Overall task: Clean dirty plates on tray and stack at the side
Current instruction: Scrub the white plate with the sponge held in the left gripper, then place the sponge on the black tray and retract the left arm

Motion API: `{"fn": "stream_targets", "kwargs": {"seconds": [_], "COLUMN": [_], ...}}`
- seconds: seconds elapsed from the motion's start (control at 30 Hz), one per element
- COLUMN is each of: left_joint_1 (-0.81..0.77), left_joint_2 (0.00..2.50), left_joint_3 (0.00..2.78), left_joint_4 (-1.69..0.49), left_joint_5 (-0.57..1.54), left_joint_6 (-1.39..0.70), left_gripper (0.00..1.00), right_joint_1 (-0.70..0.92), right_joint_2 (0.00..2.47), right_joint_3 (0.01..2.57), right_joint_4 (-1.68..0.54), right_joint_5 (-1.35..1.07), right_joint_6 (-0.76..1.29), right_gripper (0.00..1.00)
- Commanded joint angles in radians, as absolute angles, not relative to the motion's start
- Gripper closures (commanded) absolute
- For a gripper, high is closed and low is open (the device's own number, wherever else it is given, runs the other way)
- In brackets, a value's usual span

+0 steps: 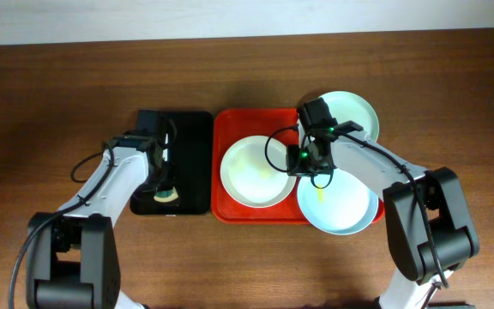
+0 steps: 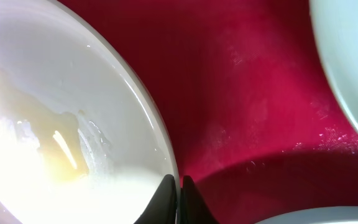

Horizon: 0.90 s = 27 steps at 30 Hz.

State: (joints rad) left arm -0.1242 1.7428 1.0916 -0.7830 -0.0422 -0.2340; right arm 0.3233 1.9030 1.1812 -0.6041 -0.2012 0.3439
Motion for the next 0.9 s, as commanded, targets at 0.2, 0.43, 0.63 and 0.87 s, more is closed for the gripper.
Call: {"fn": "stream_targets", "kwargs": {"seconds": [0.2, 0.43, 0.63, 0.87], "left_joint_1": [-0.120, -0.038, 0.012, 0.012], "left_joint_2": [1.629, 1.424, 1.372, 1.375], "left_joint_3": [1.338, 1.449, 1.449, 1.449], "left_joint_4": [-0.928, -0.965, -0.982, -0.982], "left_joint_5": [0.015, -0.032, -0.033, -0.033], "left_joint_6": [-0.230, -0.276, -0.276, -0.276], "left_gripper": [0.34, 0.21, 0.01, 0.01], "right_joint_1": [0.340, 0.341, 0.341, 0.293], "right_joint_2": [1.920, 1.920, 1.920, 1.900], "right_joint_3": [1.176, 1.176, 1.176, 1.251], "right_joint_4": [-0.602, -0.599, -0.579, -0.617], "right_joint_5": [-0.220, -0.220, -0.219, -0.271], "right_joint_6": [0.353, 0.353, 0.353, 0.353], "right_gripper": [0.71, 0.71, 0.96, 0.96]}}
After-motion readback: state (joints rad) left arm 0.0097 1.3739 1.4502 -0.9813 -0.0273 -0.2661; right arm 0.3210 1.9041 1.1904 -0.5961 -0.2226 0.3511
